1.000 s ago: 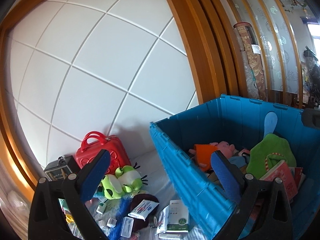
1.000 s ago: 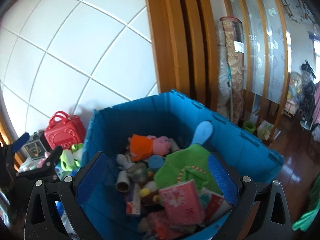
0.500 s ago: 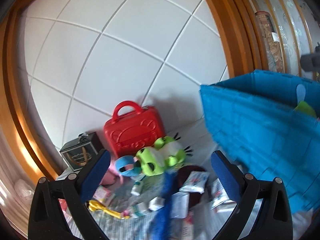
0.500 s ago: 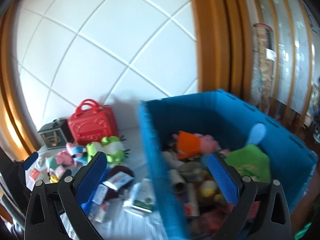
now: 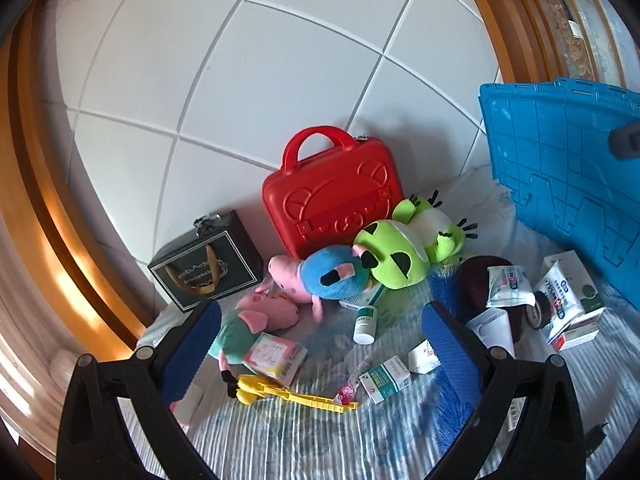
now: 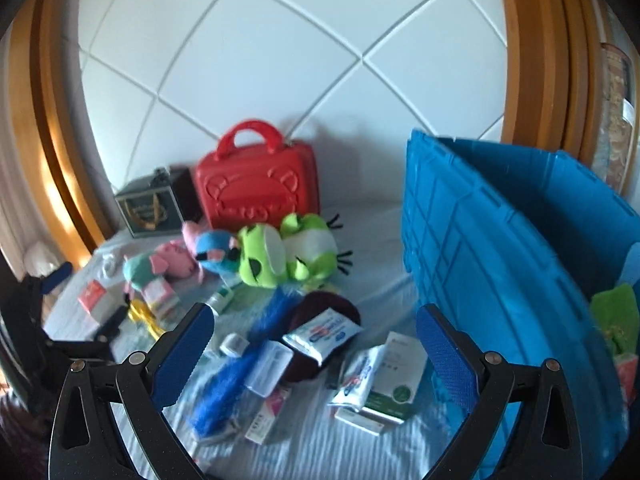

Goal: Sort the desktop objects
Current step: 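Move both tools back down toward the items on the table, then grasp the white wipes pack with the right tool while the left tool grasps the green-white medicine box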

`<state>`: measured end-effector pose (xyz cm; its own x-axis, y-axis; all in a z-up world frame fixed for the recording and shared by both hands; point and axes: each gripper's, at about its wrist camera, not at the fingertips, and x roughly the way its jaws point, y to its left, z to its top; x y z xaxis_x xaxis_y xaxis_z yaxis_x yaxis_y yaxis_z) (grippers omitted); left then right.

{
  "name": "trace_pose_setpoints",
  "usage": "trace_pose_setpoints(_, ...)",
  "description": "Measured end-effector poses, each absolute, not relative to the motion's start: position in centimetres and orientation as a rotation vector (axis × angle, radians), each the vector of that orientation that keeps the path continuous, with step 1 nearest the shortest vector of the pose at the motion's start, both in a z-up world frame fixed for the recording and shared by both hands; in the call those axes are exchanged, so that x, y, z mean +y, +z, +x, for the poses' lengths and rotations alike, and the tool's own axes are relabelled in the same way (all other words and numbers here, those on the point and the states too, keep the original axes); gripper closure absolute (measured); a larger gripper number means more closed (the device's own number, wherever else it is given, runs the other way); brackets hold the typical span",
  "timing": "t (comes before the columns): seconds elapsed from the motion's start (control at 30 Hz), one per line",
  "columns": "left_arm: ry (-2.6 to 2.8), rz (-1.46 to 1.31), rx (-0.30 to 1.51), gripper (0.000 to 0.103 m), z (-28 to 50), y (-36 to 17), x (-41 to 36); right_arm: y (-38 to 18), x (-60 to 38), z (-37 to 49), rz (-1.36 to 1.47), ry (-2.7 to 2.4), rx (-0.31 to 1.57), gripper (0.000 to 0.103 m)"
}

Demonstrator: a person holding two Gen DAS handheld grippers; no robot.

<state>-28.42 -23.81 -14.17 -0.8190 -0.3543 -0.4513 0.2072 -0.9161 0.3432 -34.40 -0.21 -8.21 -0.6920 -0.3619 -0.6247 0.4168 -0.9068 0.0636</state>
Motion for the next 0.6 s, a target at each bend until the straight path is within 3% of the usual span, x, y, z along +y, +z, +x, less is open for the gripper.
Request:
trace_pose_setpoints(0.27, -2.759, 0.928, -0.36, 0.001, -31.3, -20.4, -26.1, -18.8, -1.4, -39.9, 1.181, -2.455, 0.235, 0.003)
trace_pose_setpoints(0.4, -2.8, 1.059, -0.43, 0.001, -32.1, -24.2, -25.7, -25.2, -0.8, -42.4, 1.374, -2.4, 0.249, 0.024)
trace_pose_setpoints(0.6, -2.887, 1.219, -0.432, 0.001, -34.1, -27.3, -25.9, -29.0, 1.3, -43.0, 1.441, -2.454, 0.286, 0.038)
